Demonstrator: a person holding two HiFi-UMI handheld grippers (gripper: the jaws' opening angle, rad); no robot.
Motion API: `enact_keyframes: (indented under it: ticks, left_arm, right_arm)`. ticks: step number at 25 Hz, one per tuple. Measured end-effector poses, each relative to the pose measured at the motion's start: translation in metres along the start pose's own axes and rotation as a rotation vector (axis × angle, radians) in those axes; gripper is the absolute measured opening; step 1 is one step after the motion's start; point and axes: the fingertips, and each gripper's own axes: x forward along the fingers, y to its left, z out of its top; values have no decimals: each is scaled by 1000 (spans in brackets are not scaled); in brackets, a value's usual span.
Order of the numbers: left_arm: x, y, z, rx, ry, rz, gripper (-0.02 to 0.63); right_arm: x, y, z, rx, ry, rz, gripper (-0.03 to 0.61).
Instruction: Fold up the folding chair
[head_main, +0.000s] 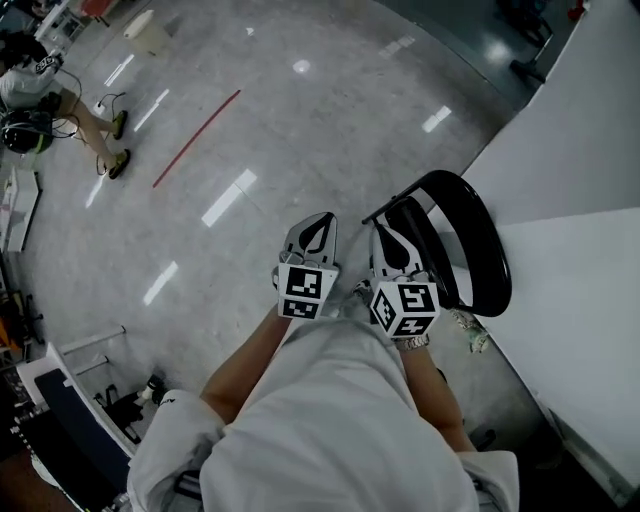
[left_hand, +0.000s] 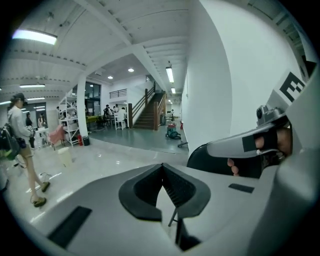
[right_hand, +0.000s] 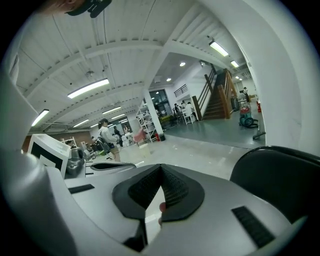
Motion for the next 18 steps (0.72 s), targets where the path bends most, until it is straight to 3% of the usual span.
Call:
enact_keyframes:
  ticks: [7, 13, 18]
  left_arm:
    - [-52, 9, -33, -54, 28, 177, 11]
    - [-106, 34, -57, -133, 11, 378, 11]
    - [-141, 53, -63, -163, -41, 455, 11]
  right_arm:
    - [-4, 40, -19, -56, 30, 154, 5]
    - [-10, 79, -31, -120, 35, 274, 3]
    - [-13, 115, -36, -172, 36, 326, 3]
